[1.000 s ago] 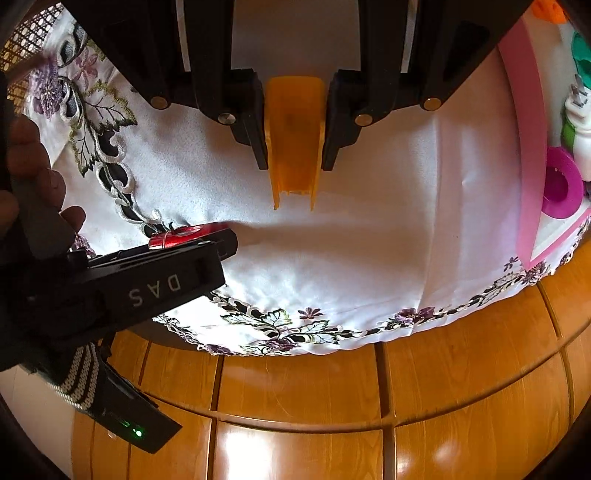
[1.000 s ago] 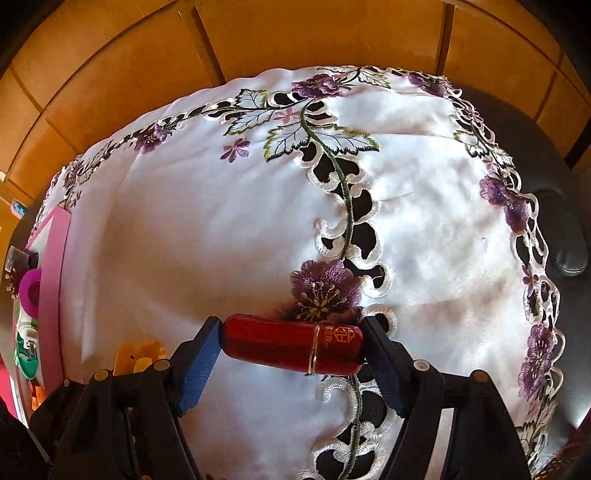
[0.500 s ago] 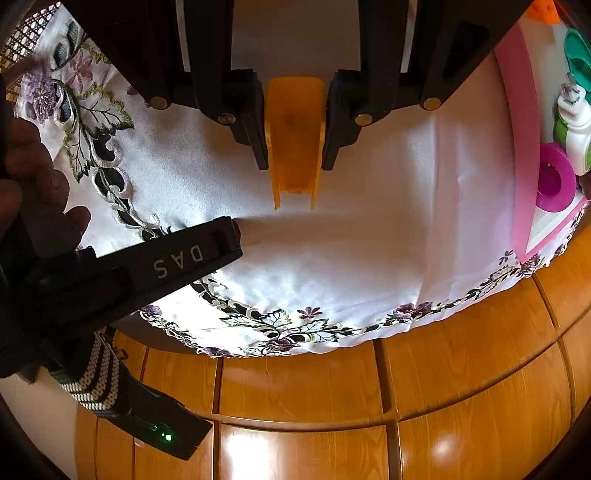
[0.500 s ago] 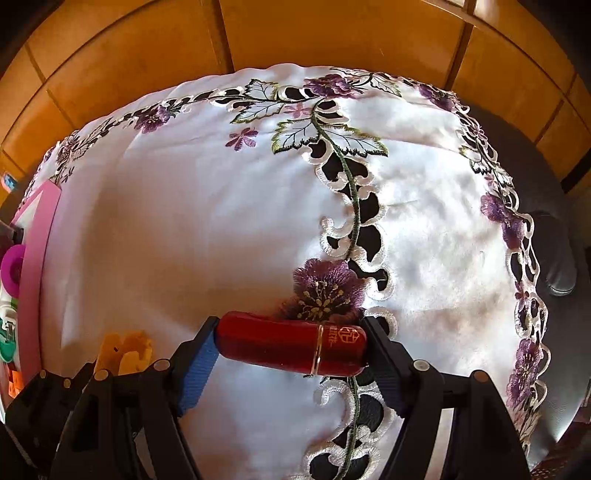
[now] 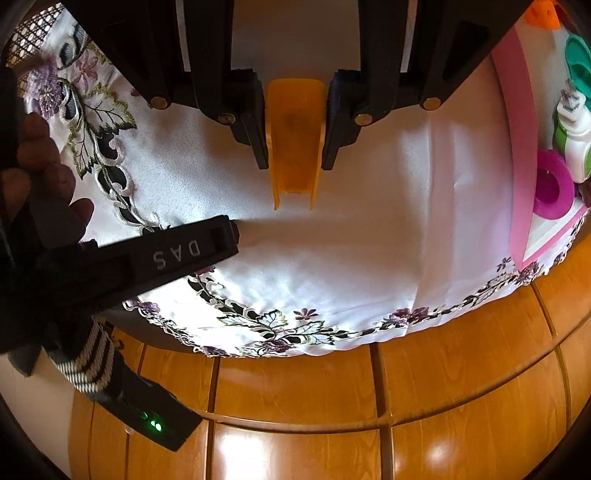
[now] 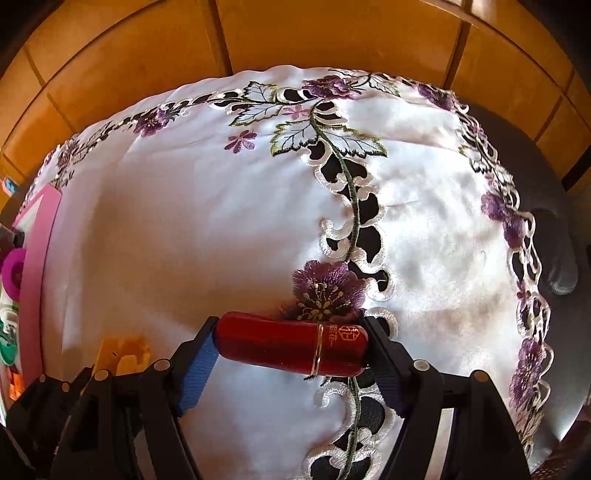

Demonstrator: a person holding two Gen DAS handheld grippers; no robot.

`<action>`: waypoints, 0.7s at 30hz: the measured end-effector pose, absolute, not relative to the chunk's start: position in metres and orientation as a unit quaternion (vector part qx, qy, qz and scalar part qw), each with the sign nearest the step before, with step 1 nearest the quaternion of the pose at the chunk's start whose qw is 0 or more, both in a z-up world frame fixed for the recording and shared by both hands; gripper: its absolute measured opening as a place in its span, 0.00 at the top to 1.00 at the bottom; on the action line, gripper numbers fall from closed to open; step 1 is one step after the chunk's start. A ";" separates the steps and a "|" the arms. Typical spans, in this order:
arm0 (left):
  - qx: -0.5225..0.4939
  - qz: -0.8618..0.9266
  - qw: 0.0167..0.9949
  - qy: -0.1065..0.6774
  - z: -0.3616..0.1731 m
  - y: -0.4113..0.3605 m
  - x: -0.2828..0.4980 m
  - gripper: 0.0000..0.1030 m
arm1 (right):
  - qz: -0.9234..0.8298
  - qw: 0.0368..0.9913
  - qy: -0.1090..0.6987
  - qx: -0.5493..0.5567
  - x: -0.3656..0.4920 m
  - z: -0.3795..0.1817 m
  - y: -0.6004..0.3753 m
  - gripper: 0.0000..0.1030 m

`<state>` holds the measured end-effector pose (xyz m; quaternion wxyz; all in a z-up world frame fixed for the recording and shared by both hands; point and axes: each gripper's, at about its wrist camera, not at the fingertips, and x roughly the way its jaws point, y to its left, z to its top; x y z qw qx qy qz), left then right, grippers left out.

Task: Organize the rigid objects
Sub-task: 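Lift the red tube with right tool while left tool carries the orange clip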

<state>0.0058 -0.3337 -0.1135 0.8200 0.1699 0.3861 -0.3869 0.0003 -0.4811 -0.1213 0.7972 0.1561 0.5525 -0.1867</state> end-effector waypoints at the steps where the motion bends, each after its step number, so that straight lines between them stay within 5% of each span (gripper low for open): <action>1: 0.171 -0.386 0.820 0.386 -0.113 -0.333 0.005 0.74 | -0.187 0.798 0.552 0.154 0.000 -0.122 -0.480 0.26; 21: 0.115 -0.370 0.852 0.352 -0.033 -0.259 -0.016 0.74 | -0.191 0.814 0.544 0.070 0.005 -0.121 -0.454 0.26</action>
